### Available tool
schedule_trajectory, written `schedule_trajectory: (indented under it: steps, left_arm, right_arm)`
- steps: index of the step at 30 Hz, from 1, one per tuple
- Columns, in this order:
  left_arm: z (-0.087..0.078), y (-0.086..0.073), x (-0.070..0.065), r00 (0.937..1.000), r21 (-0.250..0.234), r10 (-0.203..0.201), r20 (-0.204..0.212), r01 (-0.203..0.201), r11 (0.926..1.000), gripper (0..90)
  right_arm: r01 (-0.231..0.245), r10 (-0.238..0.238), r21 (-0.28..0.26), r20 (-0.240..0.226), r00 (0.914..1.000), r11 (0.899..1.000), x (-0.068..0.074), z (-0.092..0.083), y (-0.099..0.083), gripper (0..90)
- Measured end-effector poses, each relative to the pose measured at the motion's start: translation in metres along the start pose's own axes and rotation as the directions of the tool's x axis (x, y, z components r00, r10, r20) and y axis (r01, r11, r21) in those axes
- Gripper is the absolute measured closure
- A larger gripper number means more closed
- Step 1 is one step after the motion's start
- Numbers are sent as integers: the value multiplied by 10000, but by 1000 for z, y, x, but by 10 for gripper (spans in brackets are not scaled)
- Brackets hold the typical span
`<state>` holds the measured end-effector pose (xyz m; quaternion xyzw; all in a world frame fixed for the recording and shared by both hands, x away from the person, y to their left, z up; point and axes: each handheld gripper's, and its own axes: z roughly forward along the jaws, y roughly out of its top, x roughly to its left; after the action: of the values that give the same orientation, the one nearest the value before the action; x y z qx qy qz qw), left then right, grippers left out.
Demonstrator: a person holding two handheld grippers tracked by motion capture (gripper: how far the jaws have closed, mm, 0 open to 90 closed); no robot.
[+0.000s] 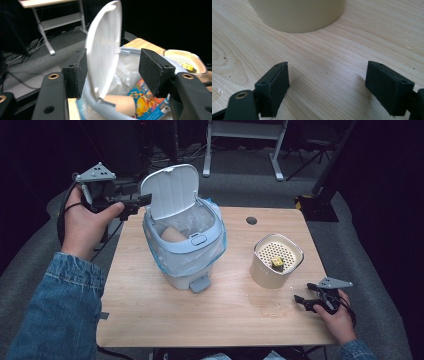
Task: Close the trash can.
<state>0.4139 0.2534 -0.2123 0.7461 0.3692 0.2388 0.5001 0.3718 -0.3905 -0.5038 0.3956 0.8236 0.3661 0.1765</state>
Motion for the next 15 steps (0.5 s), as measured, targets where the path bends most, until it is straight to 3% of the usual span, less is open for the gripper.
schedule_trajectory:
  steps: [3, 6, 8, 10, 15]
  left_arm:
    - [4, -1, 5, 9999, 85, -93, -86, 93, 9999, 400]
    - [13, -1, 7, 9996, -1, -130, 259, 130, 9999, 396]
    - [17, 0, 4, 9981, -122, -174, 586, 181, 9998, 396]
    - [18, 1, 0, 9990, -56, 86, 448, -83, 9999, 369]
    - [13, 1, -12, 9953, 88, 242, 941, -252, 9996, 429]
  right_arm:
    - [6, -6, -1, -9, 10000, 10000, 0, 0, 0, 193]
    - [9, -9, -2, -8, 10000, 10000, 0, 0, 0, 193]
    - [10, -10, 1, -7, 10000, 10000, 0, 0, 0, 193]
    - [7, -7, -2, -12, 10000, 10000, 0, 0, 0, 192]
    - [11, -11, -1, -8, 10000, 10000, 0, 0, 0, 193]
